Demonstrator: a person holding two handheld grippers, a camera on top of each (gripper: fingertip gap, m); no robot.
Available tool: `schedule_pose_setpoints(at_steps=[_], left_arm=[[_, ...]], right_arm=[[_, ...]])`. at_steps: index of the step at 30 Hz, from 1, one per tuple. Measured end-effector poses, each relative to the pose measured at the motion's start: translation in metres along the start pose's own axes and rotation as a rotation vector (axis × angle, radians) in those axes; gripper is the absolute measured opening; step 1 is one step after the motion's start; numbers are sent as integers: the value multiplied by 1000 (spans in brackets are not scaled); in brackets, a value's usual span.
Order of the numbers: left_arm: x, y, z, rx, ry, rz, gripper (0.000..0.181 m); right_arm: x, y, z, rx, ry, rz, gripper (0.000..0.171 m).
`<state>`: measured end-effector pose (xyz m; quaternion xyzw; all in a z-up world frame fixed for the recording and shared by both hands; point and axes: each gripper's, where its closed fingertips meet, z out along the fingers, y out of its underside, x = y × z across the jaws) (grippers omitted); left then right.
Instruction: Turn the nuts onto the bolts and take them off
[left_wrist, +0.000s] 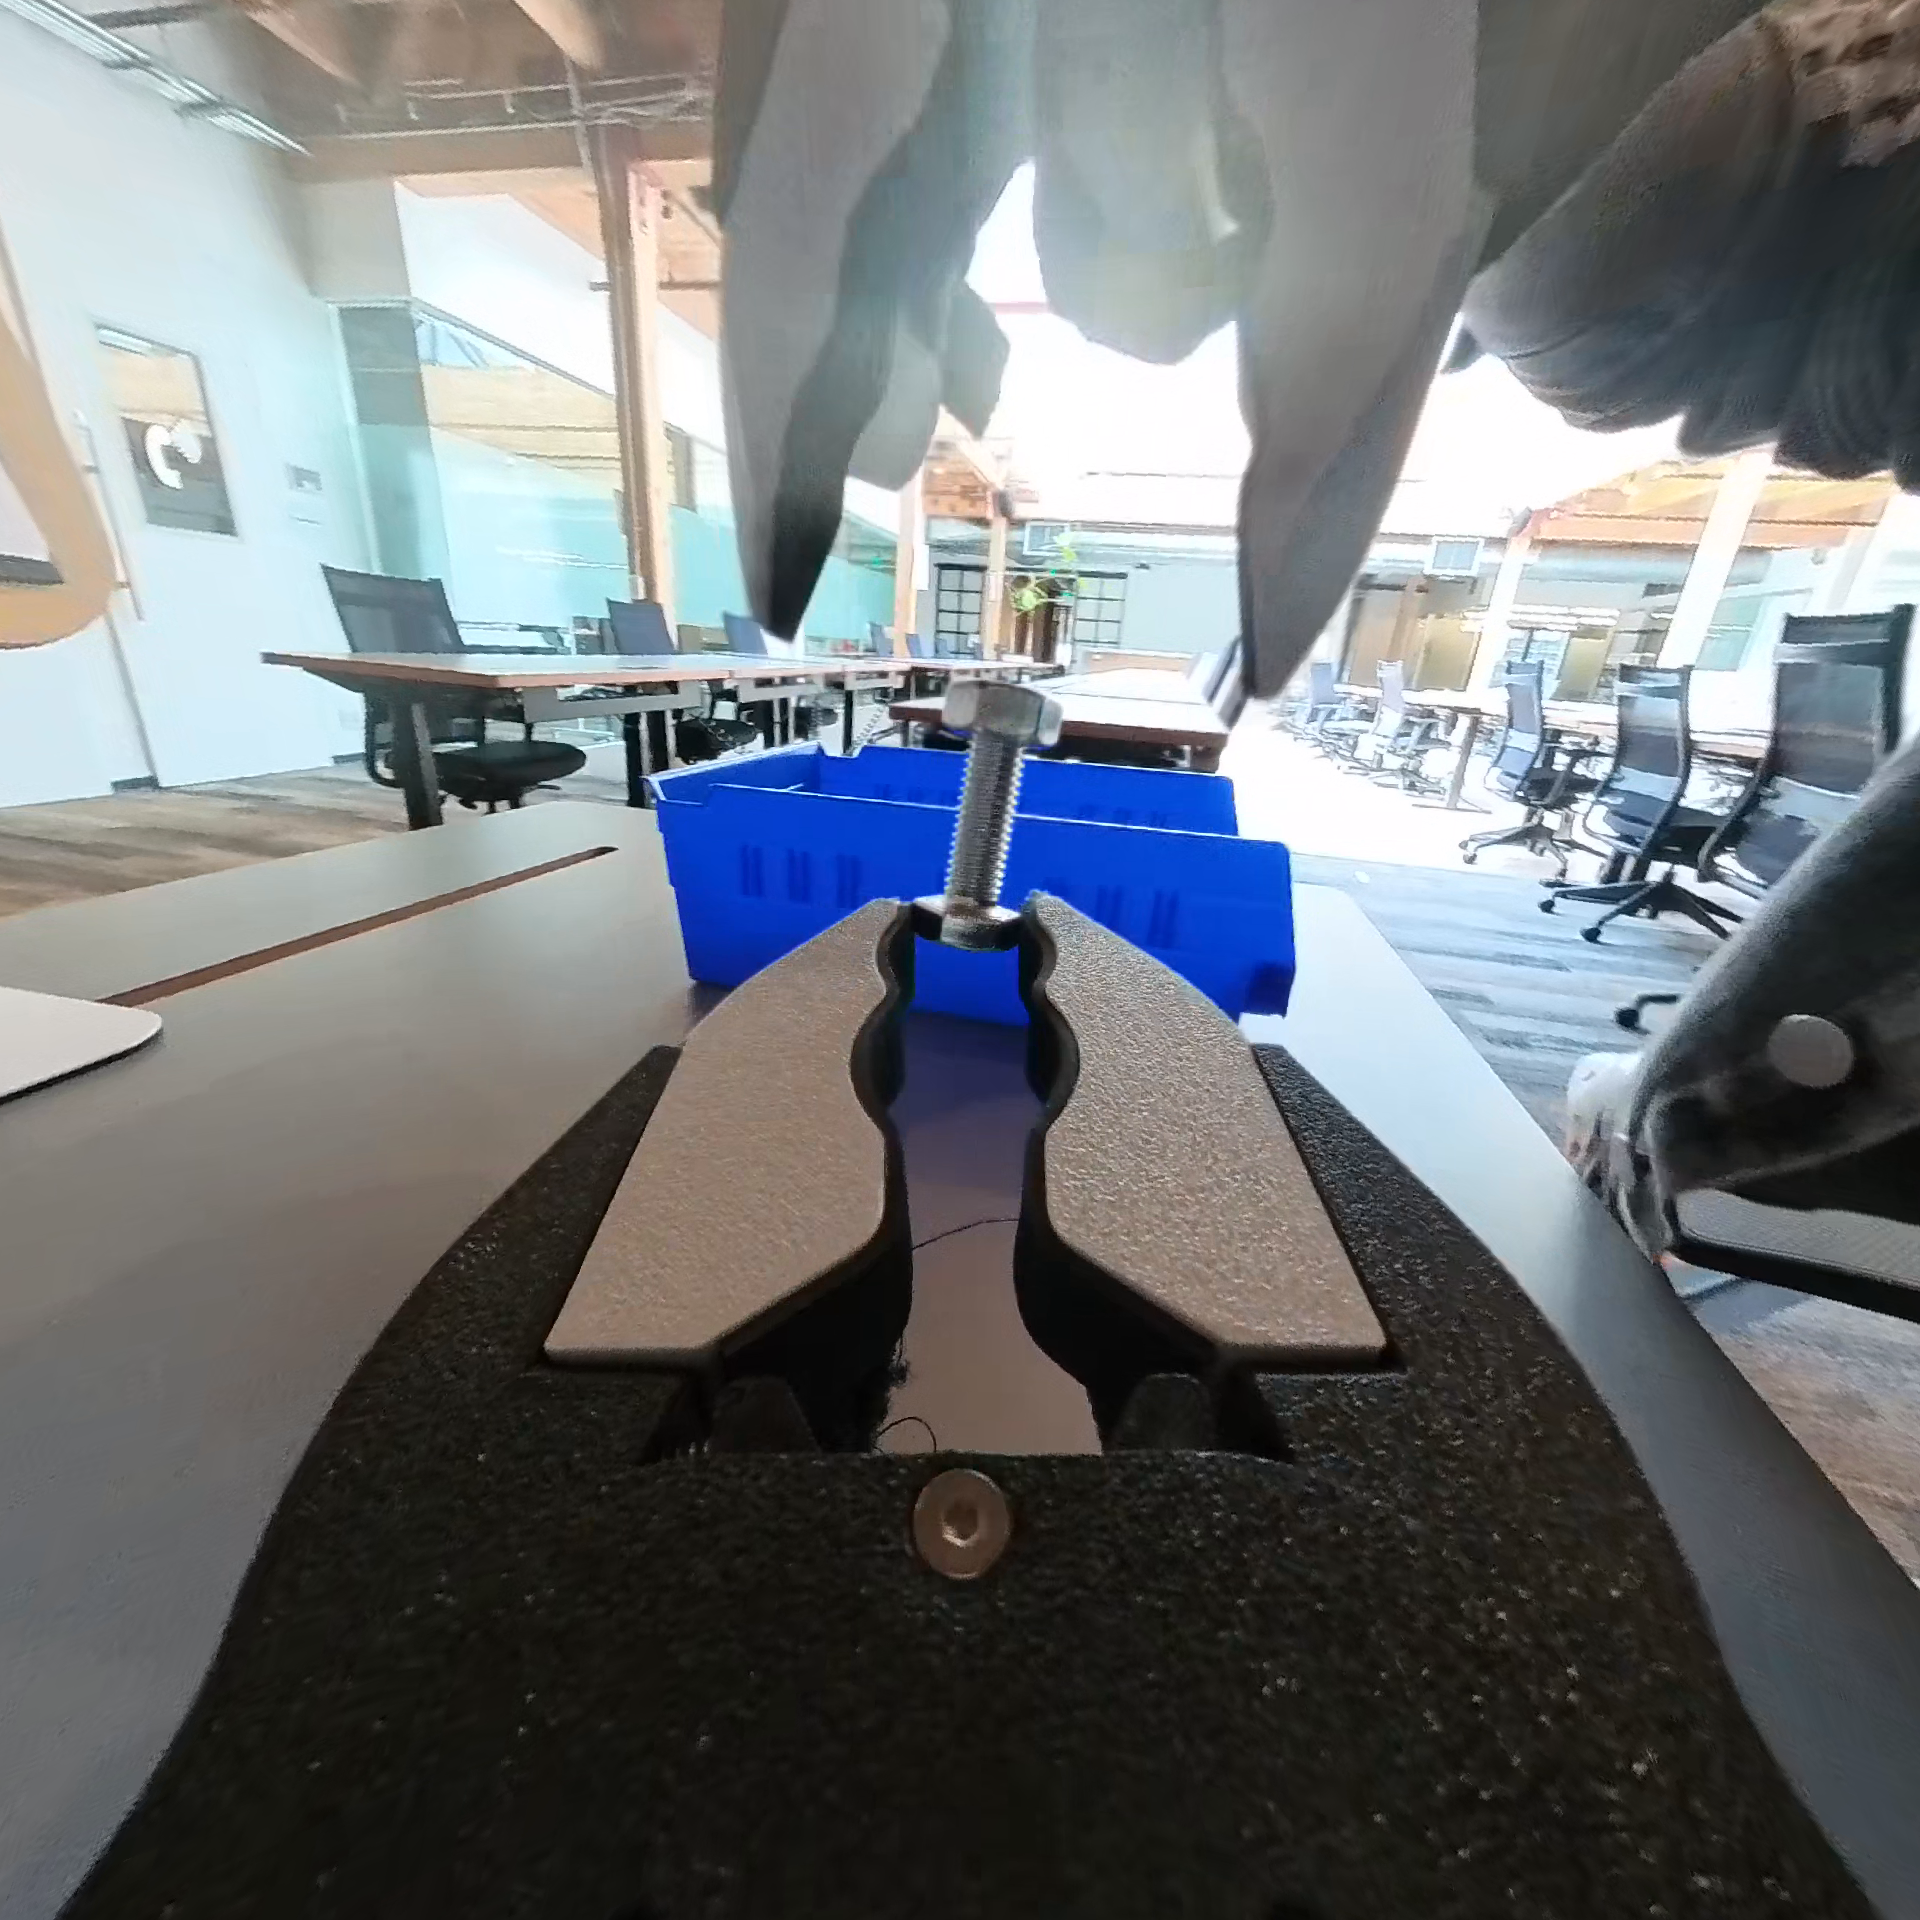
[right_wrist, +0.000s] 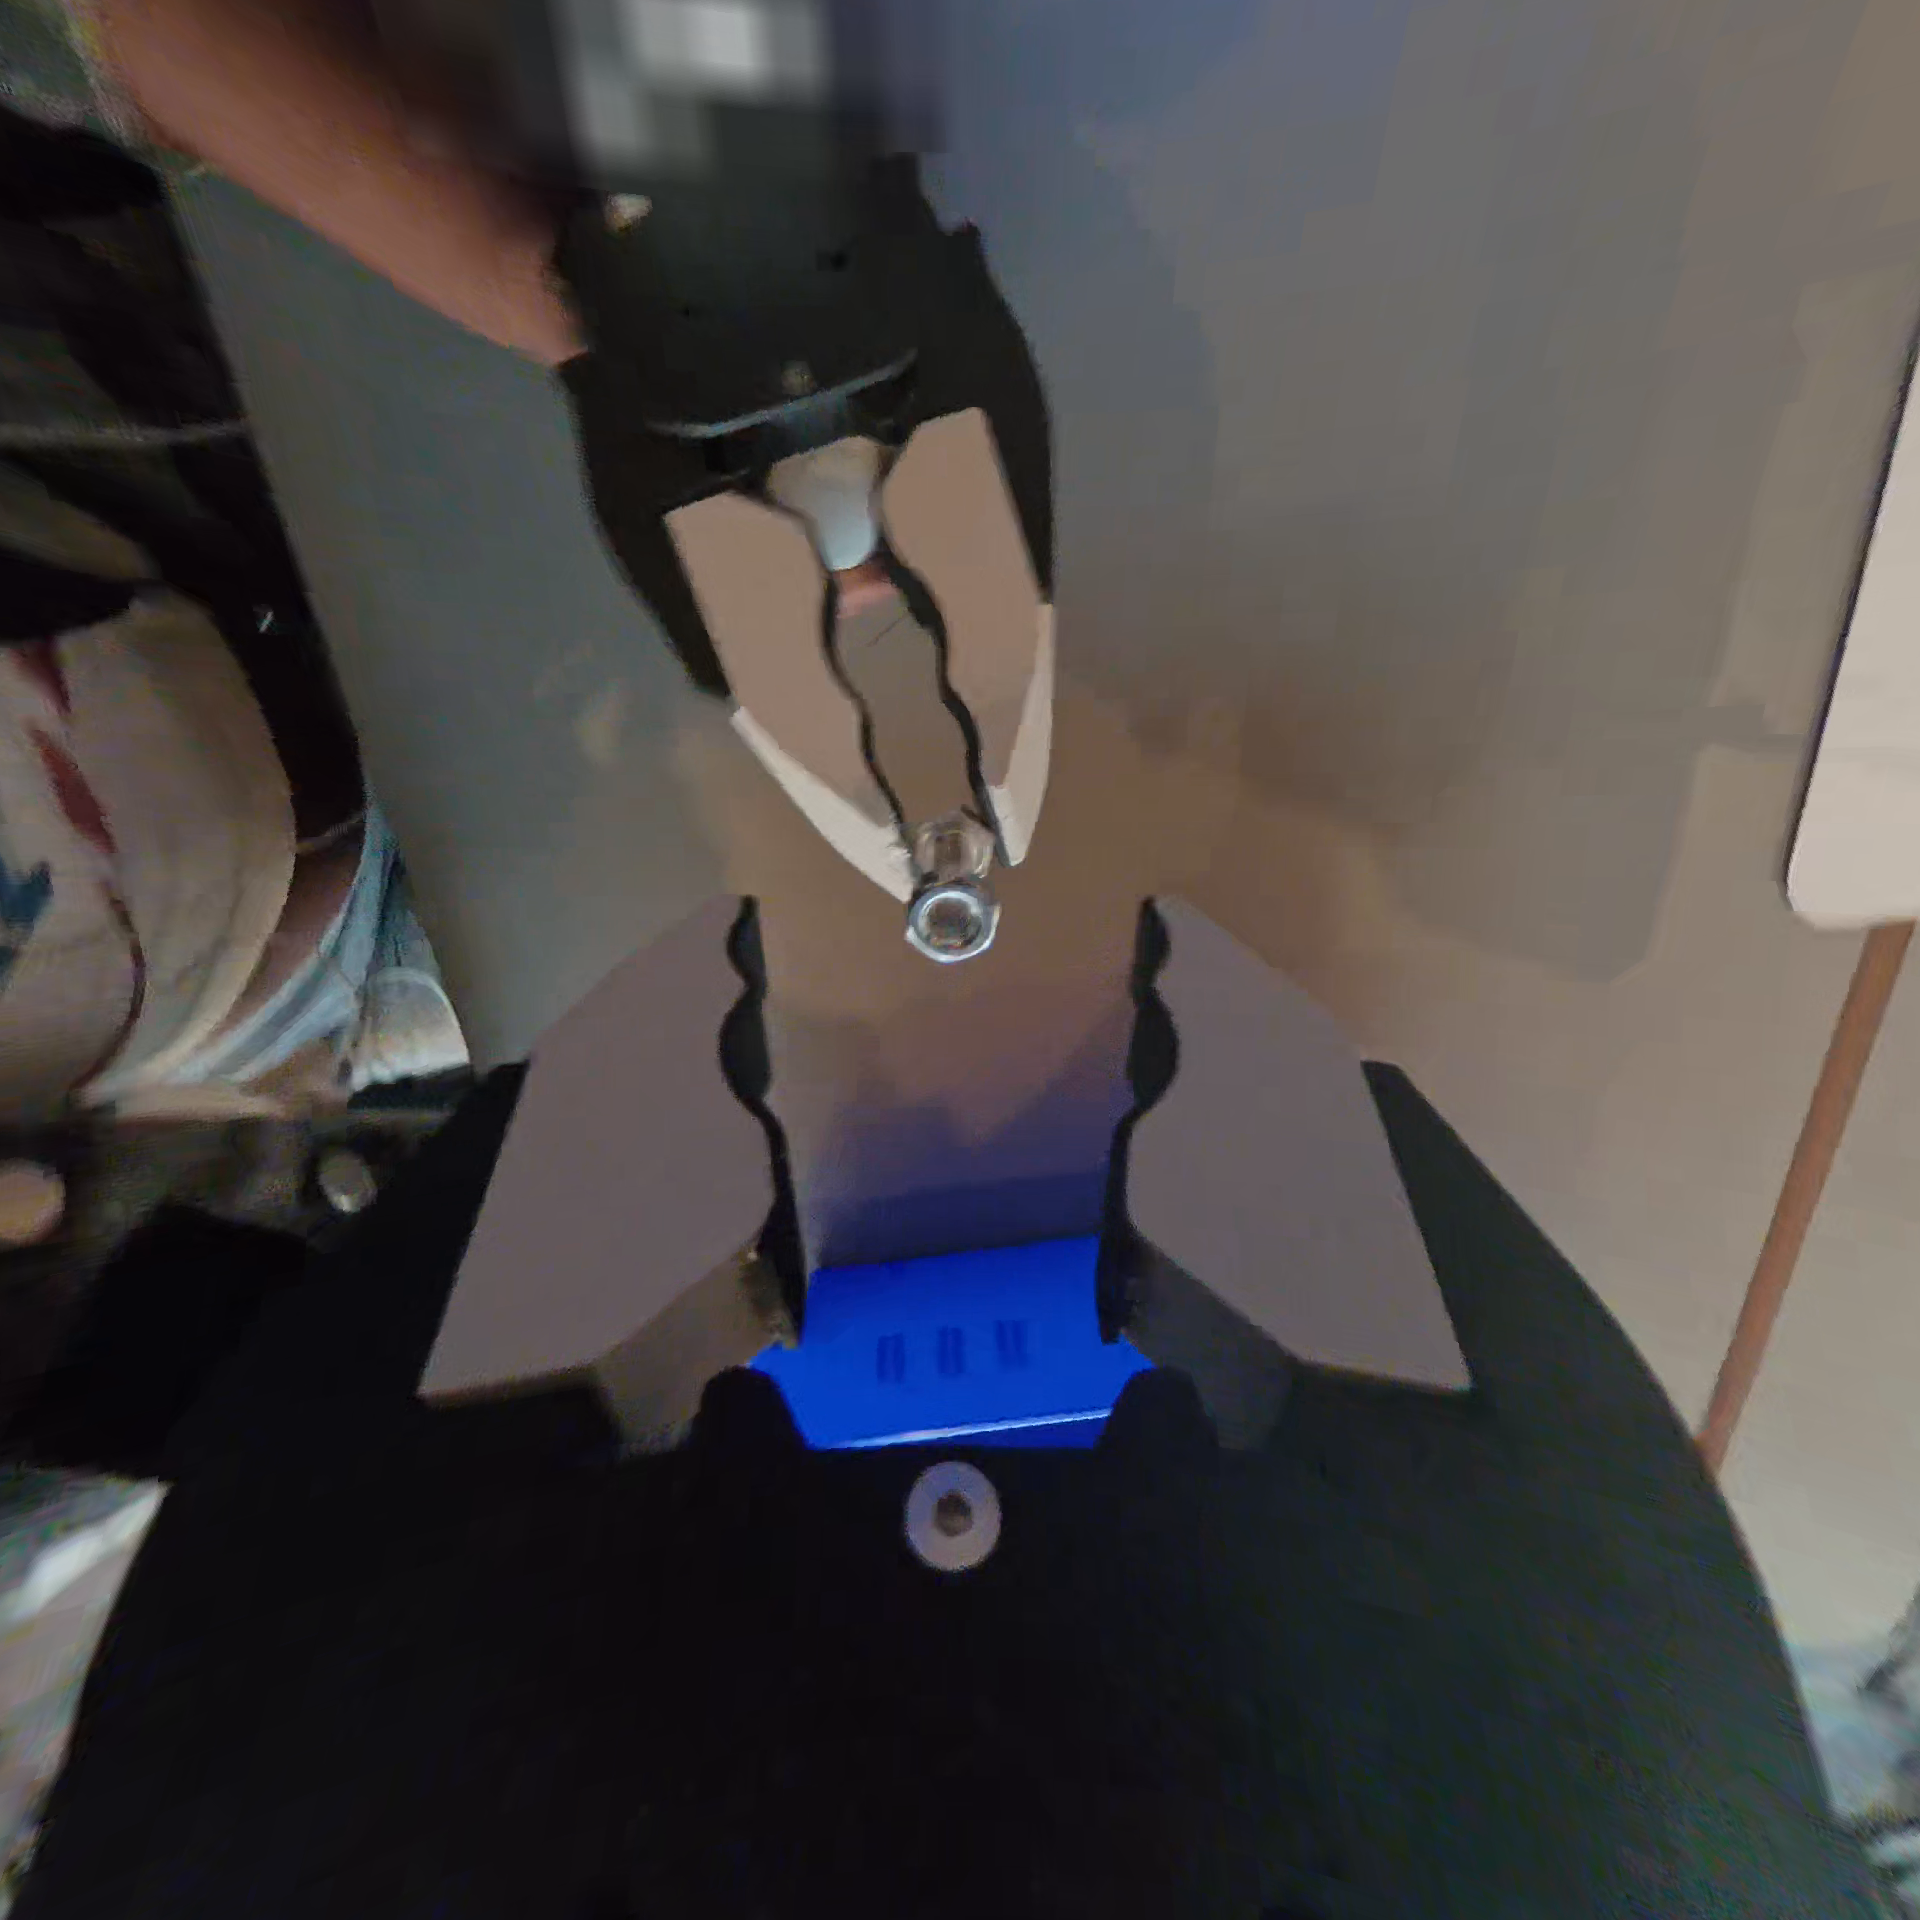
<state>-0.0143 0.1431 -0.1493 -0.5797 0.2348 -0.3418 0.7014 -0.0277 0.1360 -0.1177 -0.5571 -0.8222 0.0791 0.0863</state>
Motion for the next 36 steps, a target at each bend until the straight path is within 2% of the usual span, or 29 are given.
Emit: schedule_pose_setpoints(at_steps=[4, 7, 9, 12, 15, 17, 20, 21, 23, 27, 29, 33, 36], left_arm=[[5, 0, -1, 0, 62, -34, 18], [10, 0, 0, -9, 110, -45, 19], [12, 0, -1, -4, 138, -56, 18], [13, -1, -2, -1, 156, -71, 18], [14, 0, -2, -3, 164, -70, 18], [15, 0, -2, -4, 170, -72, 18], [14, -1, -1, -1, 171, -77, 19], [14, -1, -2, 0, 172, -79, 19], [14, 0, -1, -3, 168, -74, 19], [13, 1, 0, -12, 154, -70, 19], [12, 2, 0, -20, 141, -68, 18], [10, 3, 0, -26, 128, -68, 18], [13, 3, 2, -33, 137, -49, 18]], right_arm=[[-14, 5, -12, 49, -56, -339, 51], [-3, 19, -11, -41, 61, -653, 49], [-1, 15, -7, -28, 106, -804, 44], [-8, 2, -2, 51, 91, -917, 32], [-11, 4, 4, 12, 39, -950, 40], [-10, 6, 7, -8, 30, -965, 39], [-10, 3, 10, 7, 19, -975, 26], [-10, 2, 10, 20, 17, -971, 19], [-10, 1, 10, 35, 9, -941, 18], [-8, 0, 12, 33, -2, -737, 17], [-6, 0, 13, 7, 24, -575, 17], [-4, 5, 13, -37, 43, -43, 18], [-10, 10, 16, -55, 14, 15, 42]])
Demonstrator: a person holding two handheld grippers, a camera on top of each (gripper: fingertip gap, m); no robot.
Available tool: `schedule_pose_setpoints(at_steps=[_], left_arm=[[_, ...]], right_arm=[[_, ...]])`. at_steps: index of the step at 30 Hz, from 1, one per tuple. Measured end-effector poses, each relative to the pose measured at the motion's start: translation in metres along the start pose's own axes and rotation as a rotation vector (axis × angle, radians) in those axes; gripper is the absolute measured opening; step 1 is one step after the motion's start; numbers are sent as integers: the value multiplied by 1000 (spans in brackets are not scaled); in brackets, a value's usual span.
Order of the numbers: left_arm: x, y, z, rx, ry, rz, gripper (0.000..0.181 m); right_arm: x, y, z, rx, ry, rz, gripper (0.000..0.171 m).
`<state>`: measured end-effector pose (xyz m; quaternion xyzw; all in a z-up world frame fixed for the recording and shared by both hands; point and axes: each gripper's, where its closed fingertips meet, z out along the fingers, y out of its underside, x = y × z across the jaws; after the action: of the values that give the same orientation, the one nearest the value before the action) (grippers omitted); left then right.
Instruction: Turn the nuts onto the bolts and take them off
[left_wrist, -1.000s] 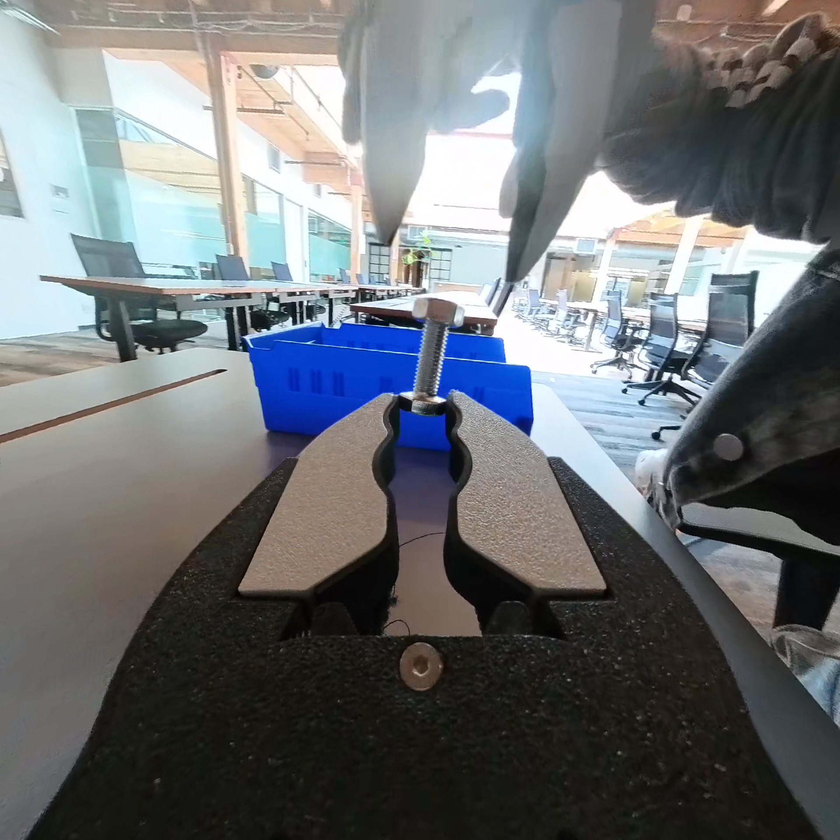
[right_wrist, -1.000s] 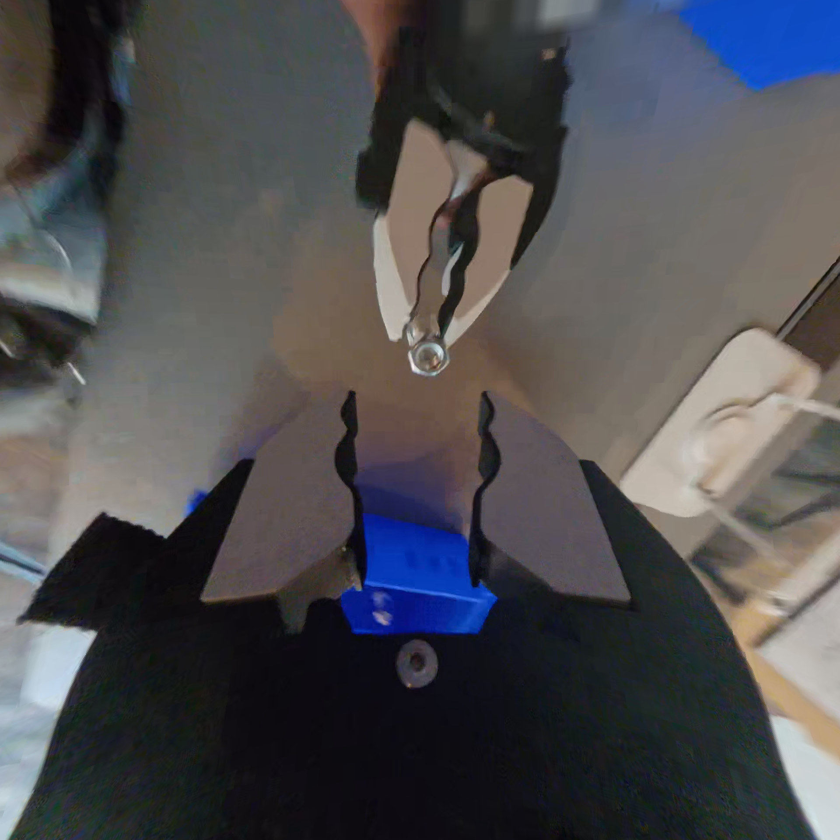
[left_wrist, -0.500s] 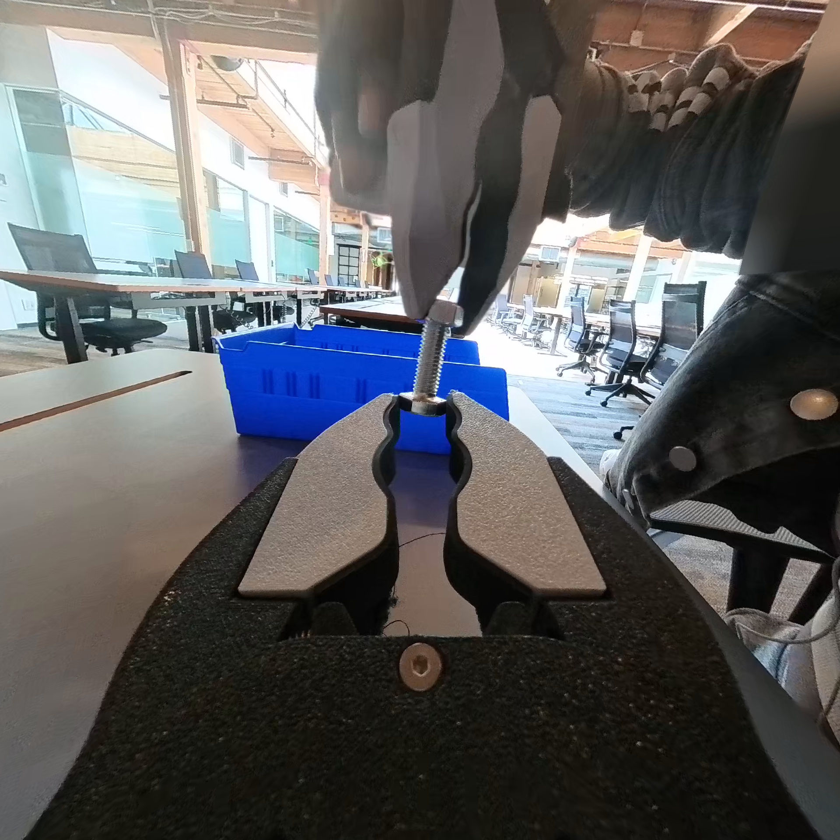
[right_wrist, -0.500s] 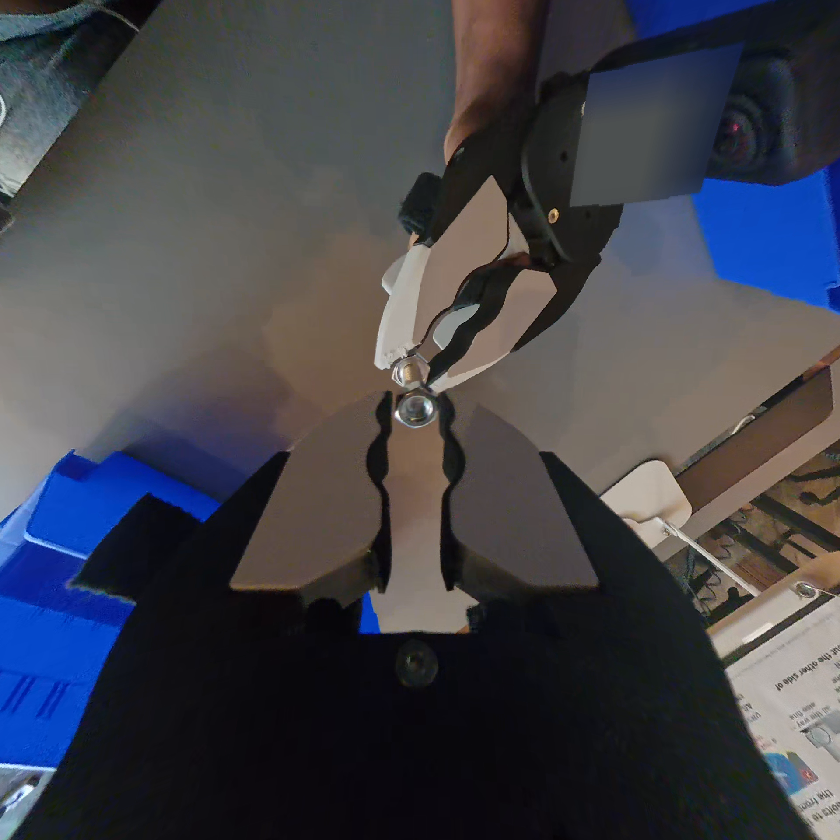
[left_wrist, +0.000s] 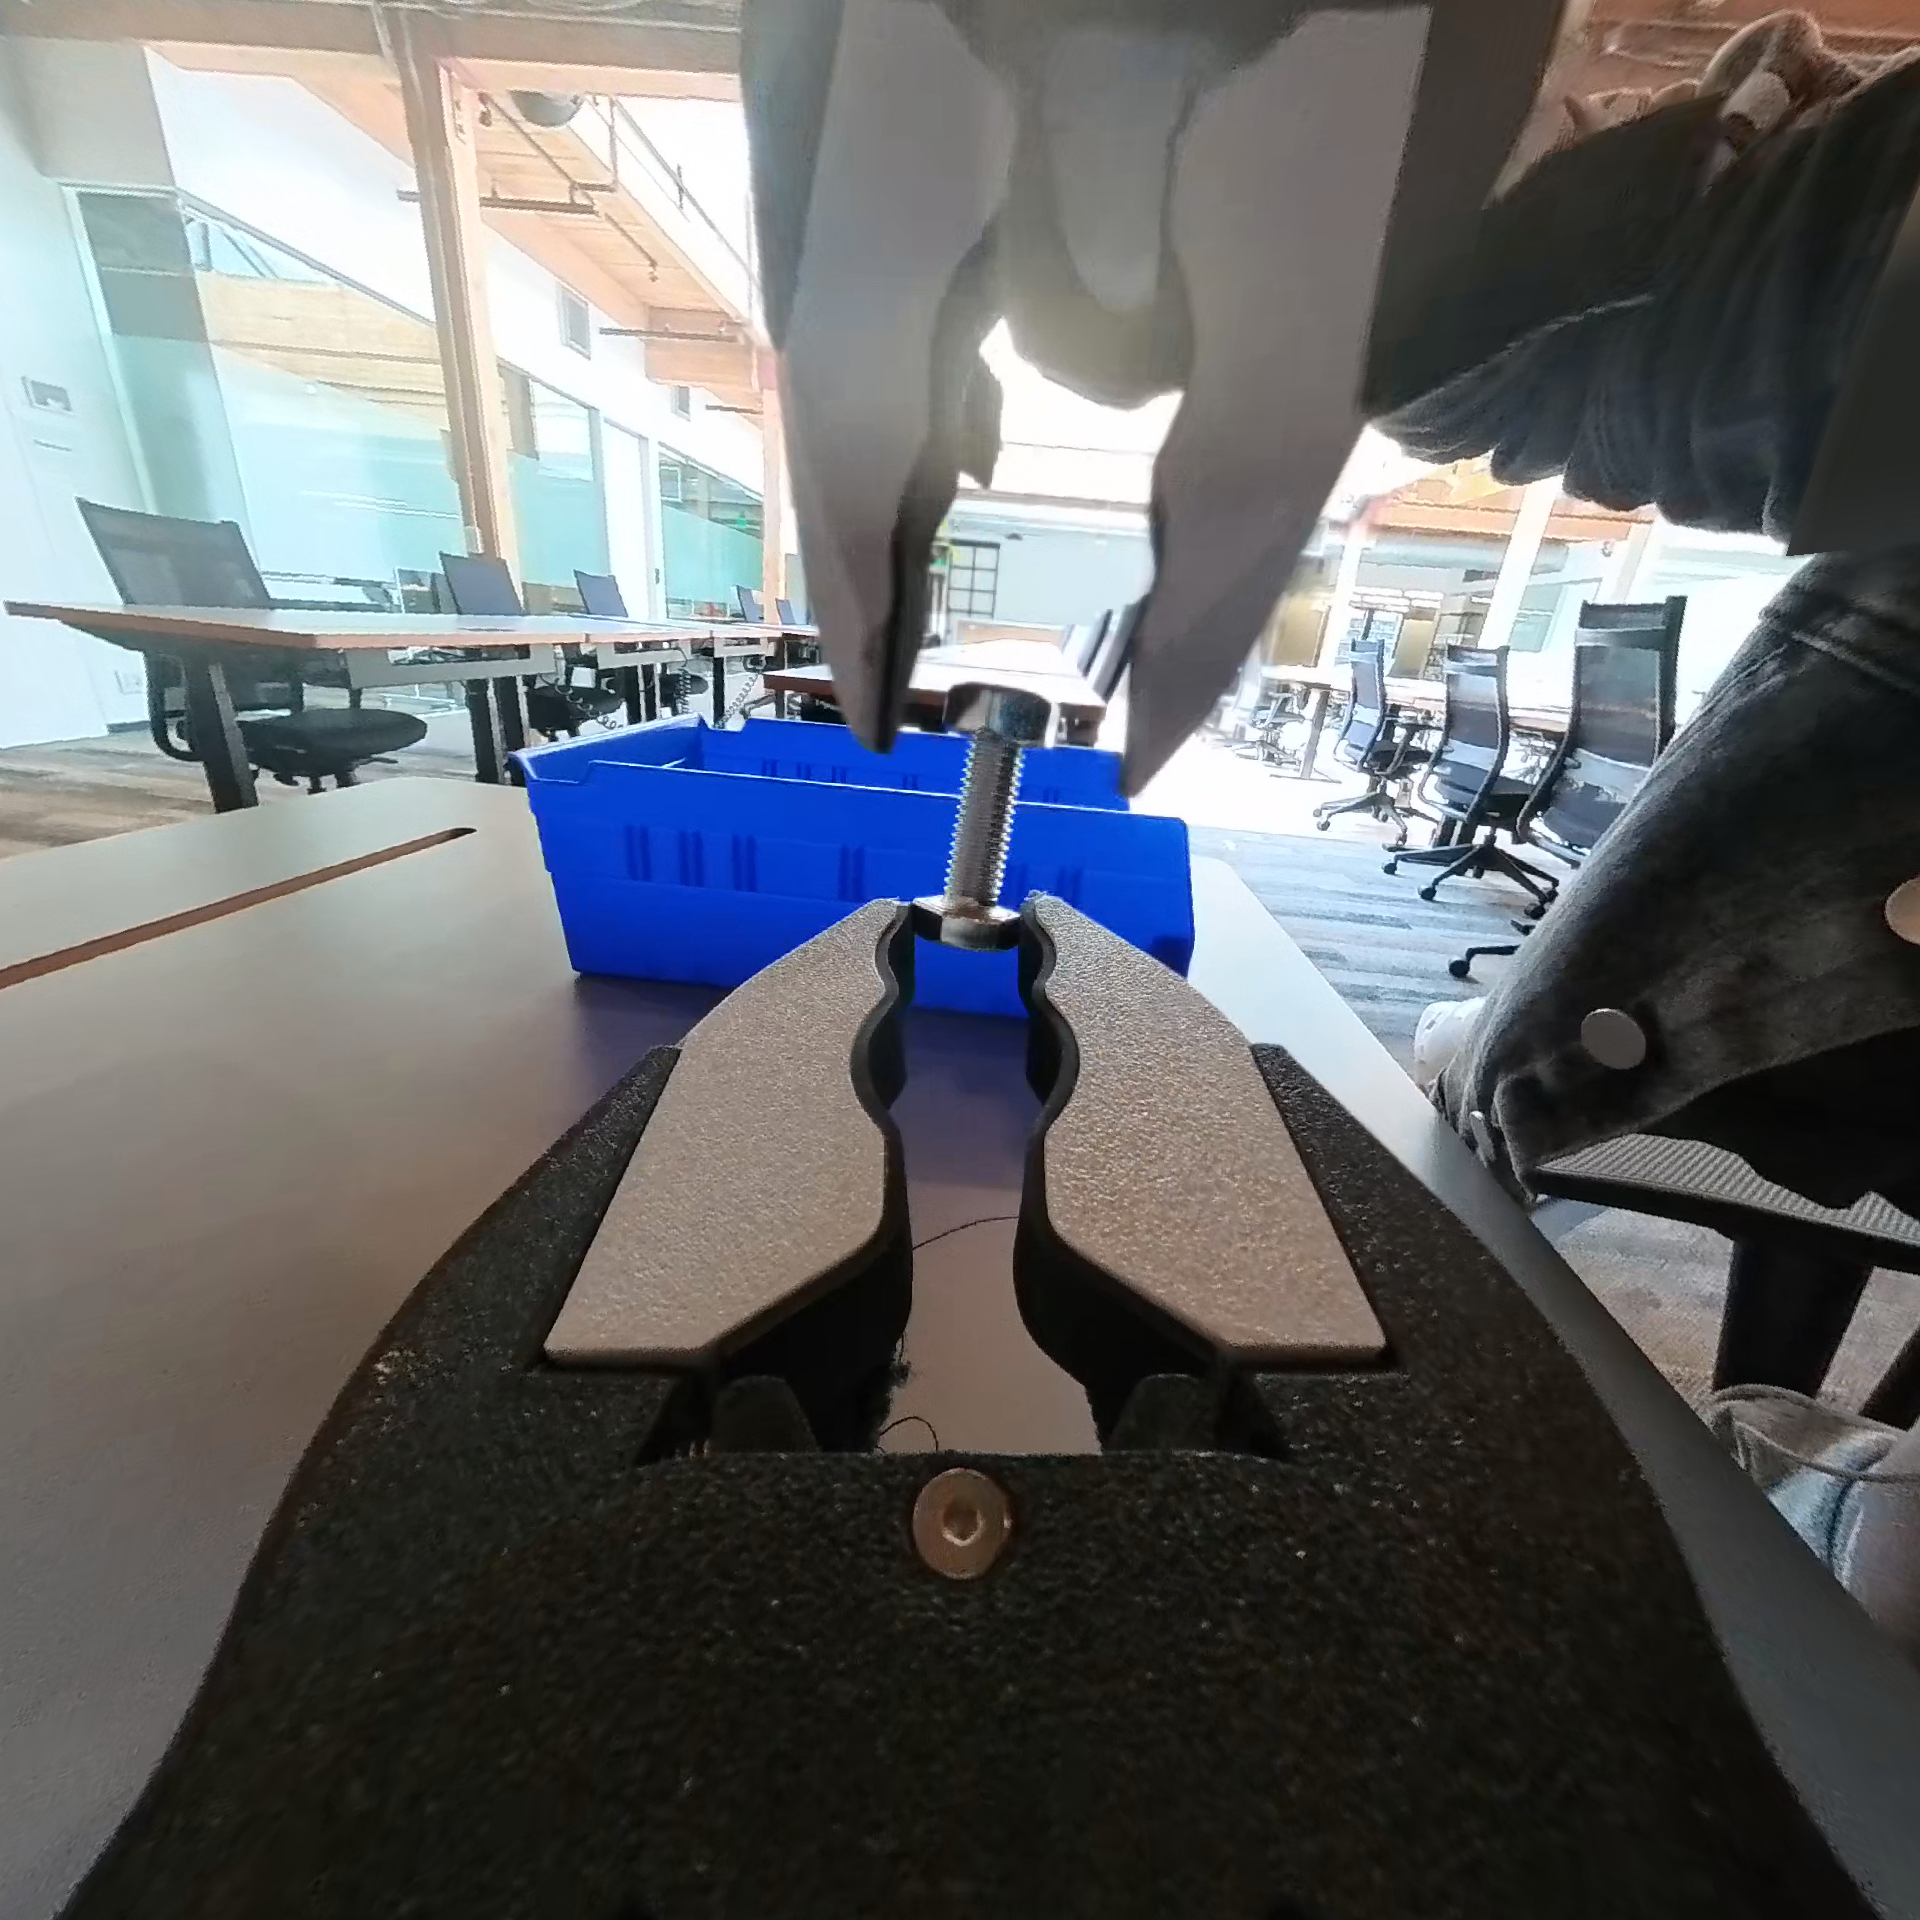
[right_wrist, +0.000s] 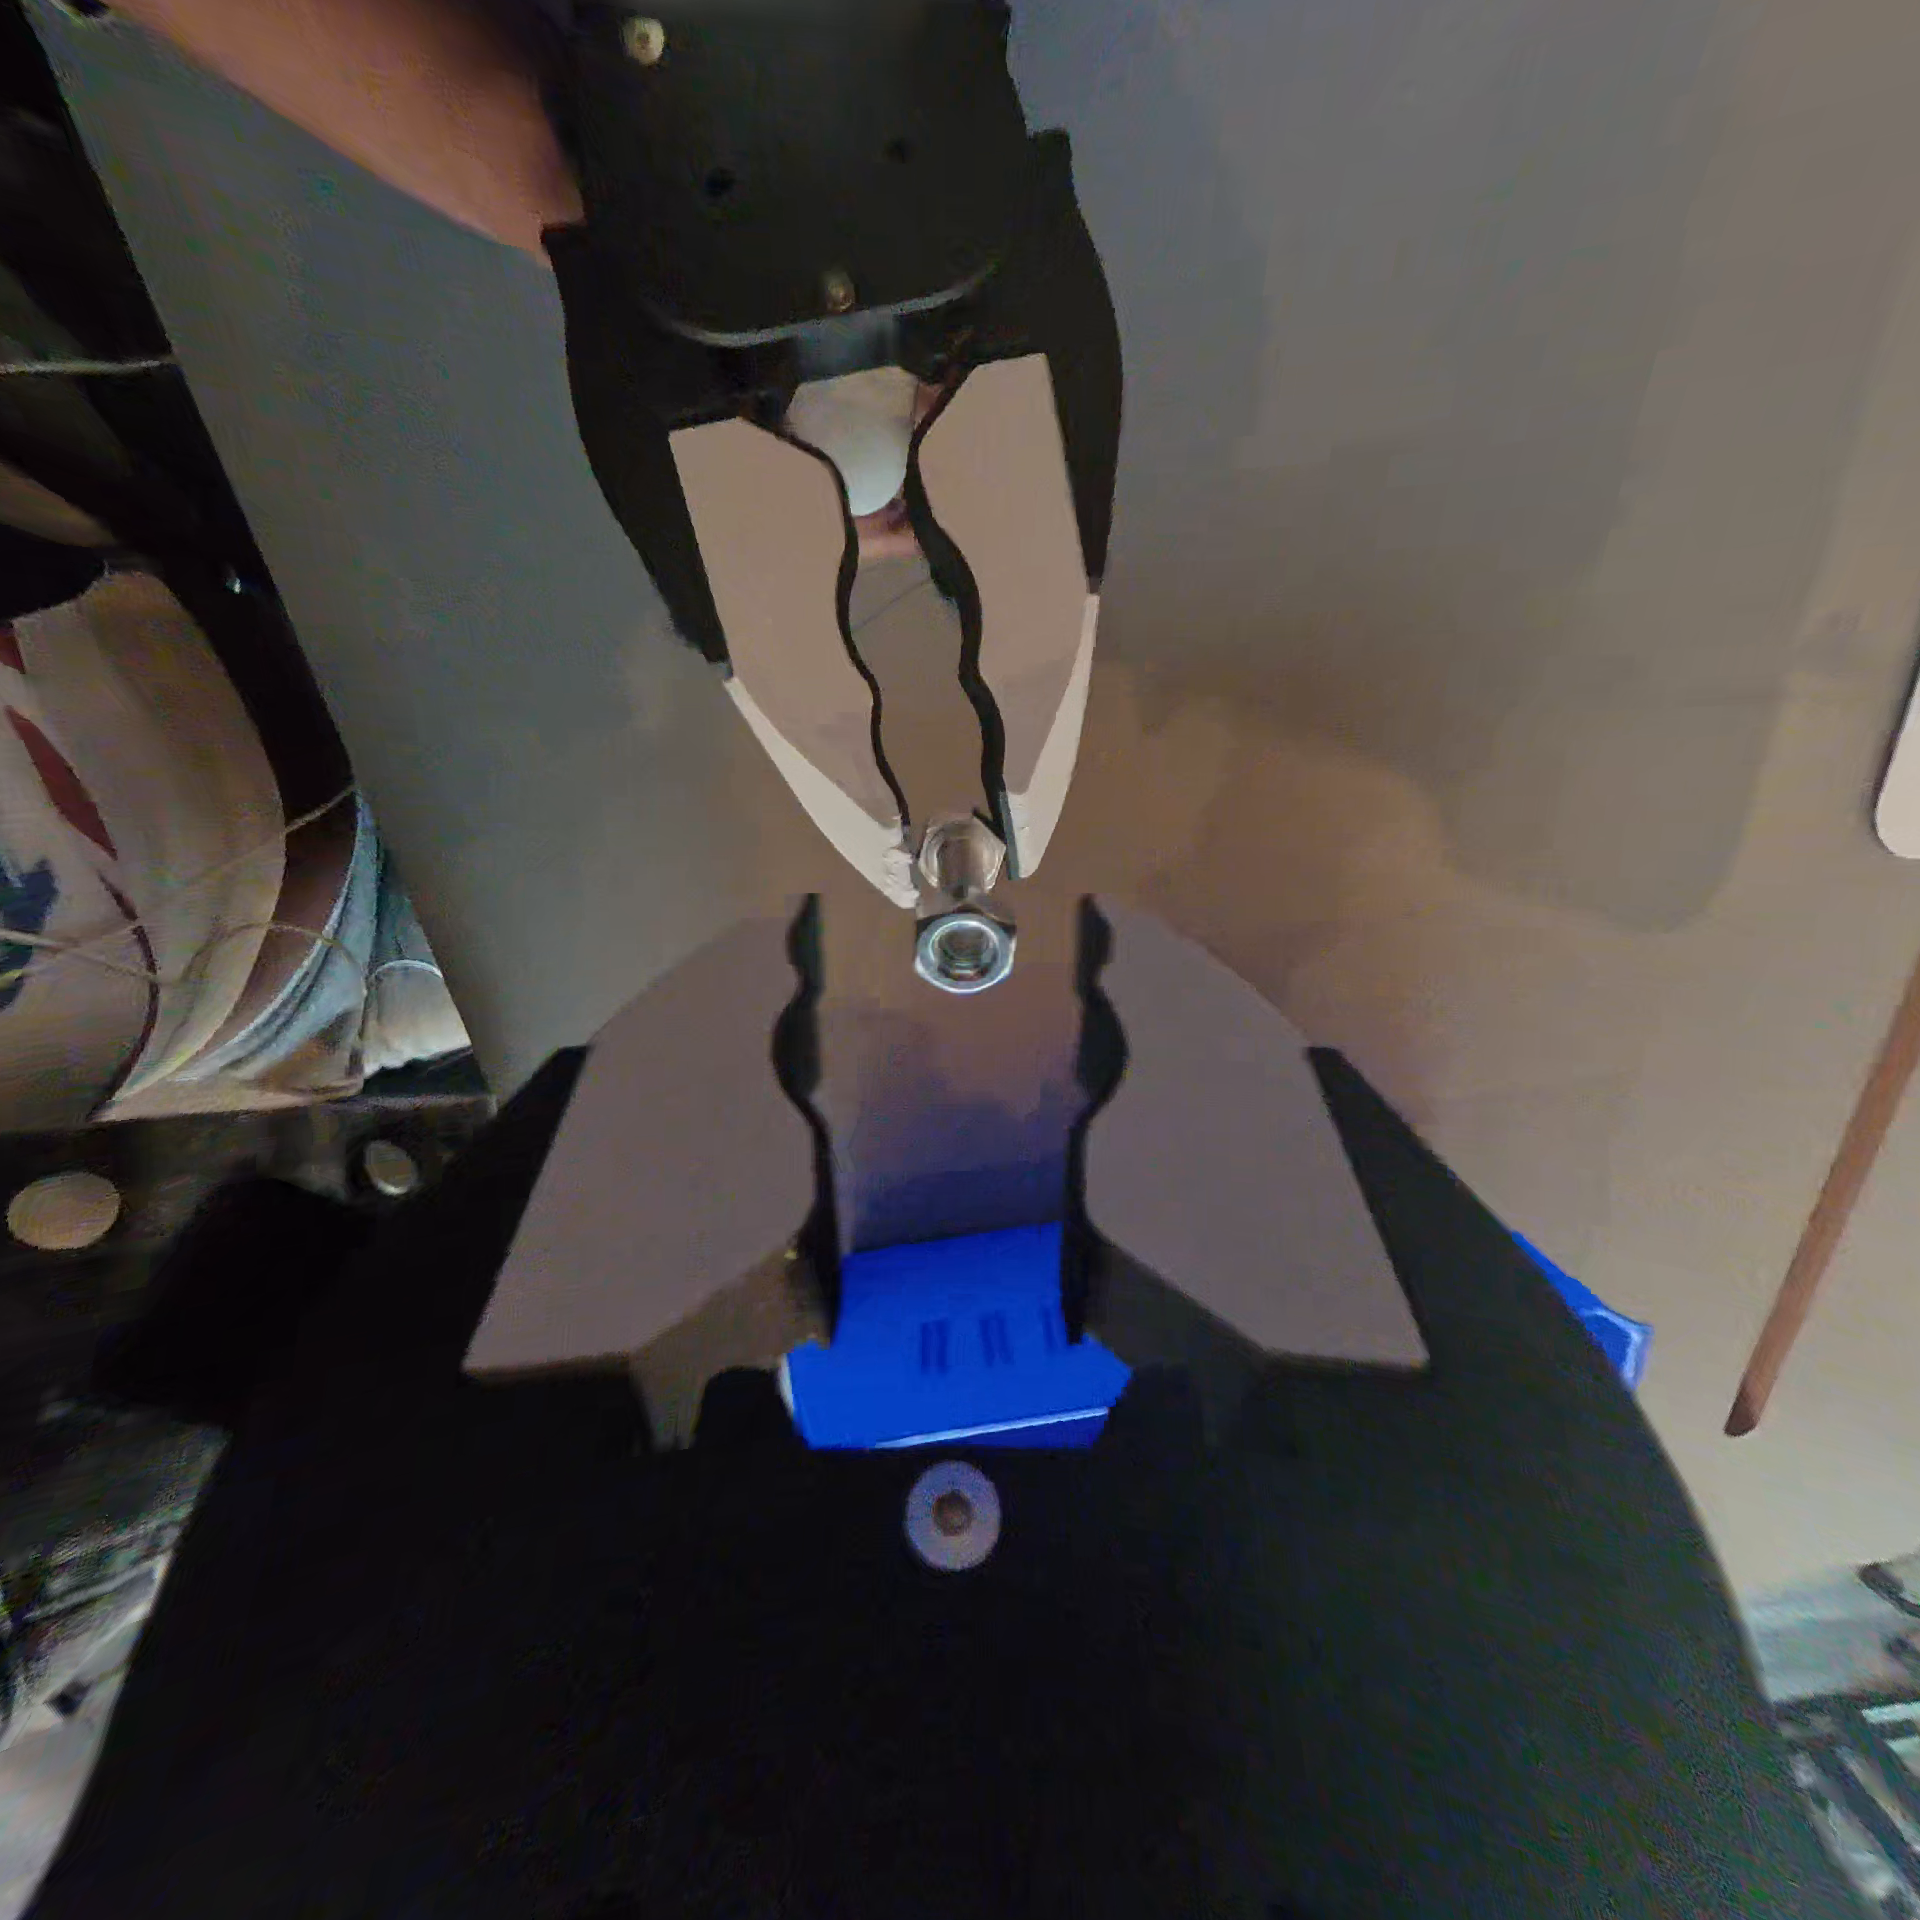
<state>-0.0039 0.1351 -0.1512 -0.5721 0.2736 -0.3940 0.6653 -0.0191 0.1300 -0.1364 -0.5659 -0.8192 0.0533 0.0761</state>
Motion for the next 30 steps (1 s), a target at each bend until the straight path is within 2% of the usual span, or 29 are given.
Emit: schedule_pose_setpoints(at_steps=[2, 6, 7, 9, 19, 22, 25, 30], left_arm=[[-1, -1, -1, 9, 2, -12, 18], [1, 0, -1, 2, 13, -4, 19], [1, 0, -1, 3, 15, -6, 18], [1, -1, -1, 10, 16, -13, 18], [2, -2, -2, 14, 26, -21, 19], [1, -1, -1, 14, 20, -19, 19], [-1, 0, 0, 2, 3, -10, 18], [-5, 1, 0, -1, -23, -13, 18]], right_arm=[[0, -1, 0, -2, -2, -90, 59], [2, -5, -12, 64, -7, -482, 41], [2, -3, -13, 66, -7, -587, 44], [0, 1, -14, 67, -25, -753, 40], [-1, -4, -5, 67, -40, -941, 17], [0, -4, -6, 60, -43, -862, 17], [1, -2, -5, 29, -31, -678, 17], [4, -1, -4, -45, 55, -130, 17]])
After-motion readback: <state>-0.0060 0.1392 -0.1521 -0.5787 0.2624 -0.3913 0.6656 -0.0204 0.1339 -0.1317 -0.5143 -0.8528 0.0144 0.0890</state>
